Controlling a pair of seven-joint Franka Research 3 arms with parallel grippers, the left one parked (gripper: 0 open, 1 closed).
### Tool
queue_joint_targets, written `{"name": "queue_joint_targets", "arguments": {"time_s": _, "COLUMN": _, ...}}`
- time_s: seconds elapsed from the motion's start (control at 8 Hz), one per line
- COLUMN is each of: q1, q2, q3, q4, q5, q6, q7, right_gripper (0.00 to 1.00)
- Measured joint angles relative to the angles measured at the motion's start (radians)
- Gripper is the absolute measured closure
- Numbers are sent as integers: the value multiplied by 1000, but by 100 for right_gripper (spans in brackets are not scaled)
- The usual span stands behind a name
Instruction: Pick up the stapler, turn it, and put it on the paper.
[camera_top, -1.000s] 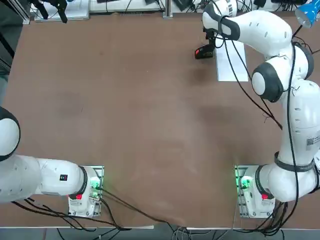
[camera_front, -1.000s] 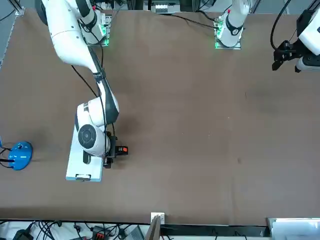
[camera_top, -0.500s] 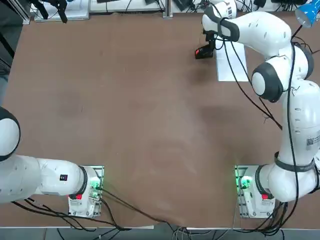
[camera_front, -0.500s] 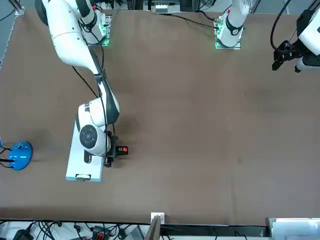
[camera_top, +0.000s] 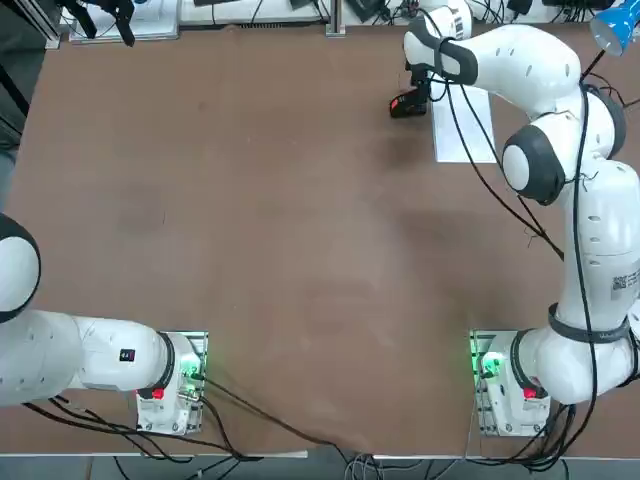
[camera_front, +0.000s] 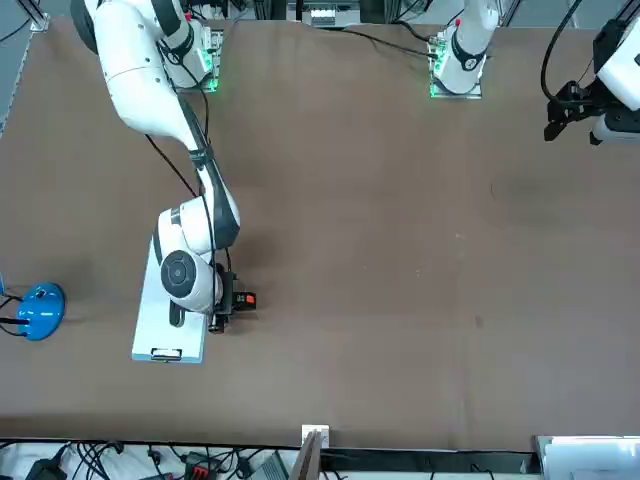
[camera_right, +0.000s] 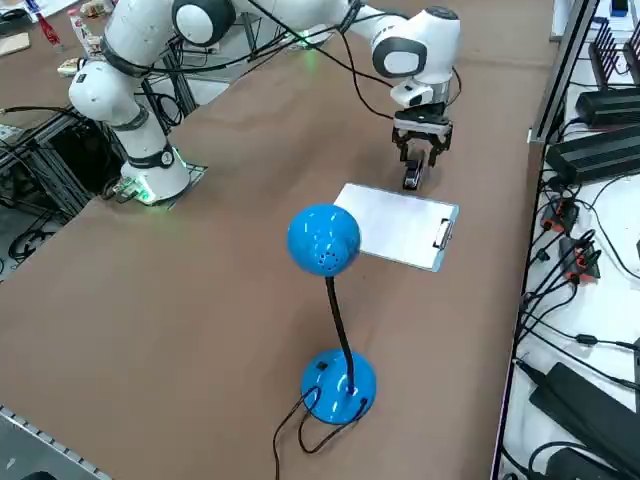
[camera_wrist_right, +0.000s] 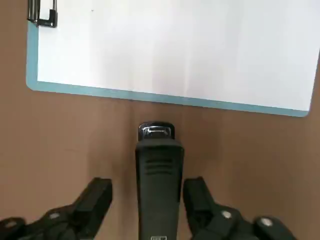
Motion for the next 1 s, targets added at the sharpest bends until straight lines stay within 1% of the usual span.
{"name": "queue_joint_targets", "arguments": {"time_s": 0.12, "q1": 0, "q2": 0, "q3": 0, "q4": 0, "q5": -1, "q6": 0, "q7": 0, "right_gripper": 43}}
{"name": "queue_joint_targets", "arguments": {"time_s": 0.25, "q1": 3, "q2": 0, "q3": 1, "q4": 0, "q5": -15, "q6": 0, "q7": -1, "right_gripper": 59}}
{"name": "queue_joint_targets", "arguments": {"time_s": 0.5, "q1": 27, "q2": -4, "q3": 0, "q4": 2, "q5": -85, "q6": 1, "q7": -2, "right_gripper": 59}}
{"name": "queue_joint_targets", "arguments": {"time_s": 0.62, "q1": 30, "q2": -13, "q3": 0, "q4": 6, "q5": -91, "q6": 1, "q7": -38, "right_gripper": 59}}
{"name": "queue_joint_targets", "arguments": {"time_s": 0.75, "q1": 26, "q2": -39, "q3": -1, "q4": 14, "q5": -87, "q6": -33, "q7": -116, "right_gripper": 59}}
{"name": "queue_joint_targets", "arguments": {"time_s": 0.88, "q1": 16, "q2": -85, "q3": -2, "q4": 20, "q5": -65, "q6": -111, "q7": -238, "right_gripper": 59}}
{"name": "queue_joint_targets", "arguments": {"time_s": 1.0, "q1": -3, "q2": -143, "q3": -5, "q4": 18, "q5": -30, "q6": -185, "q7": -404, "right_gripper": 59}}
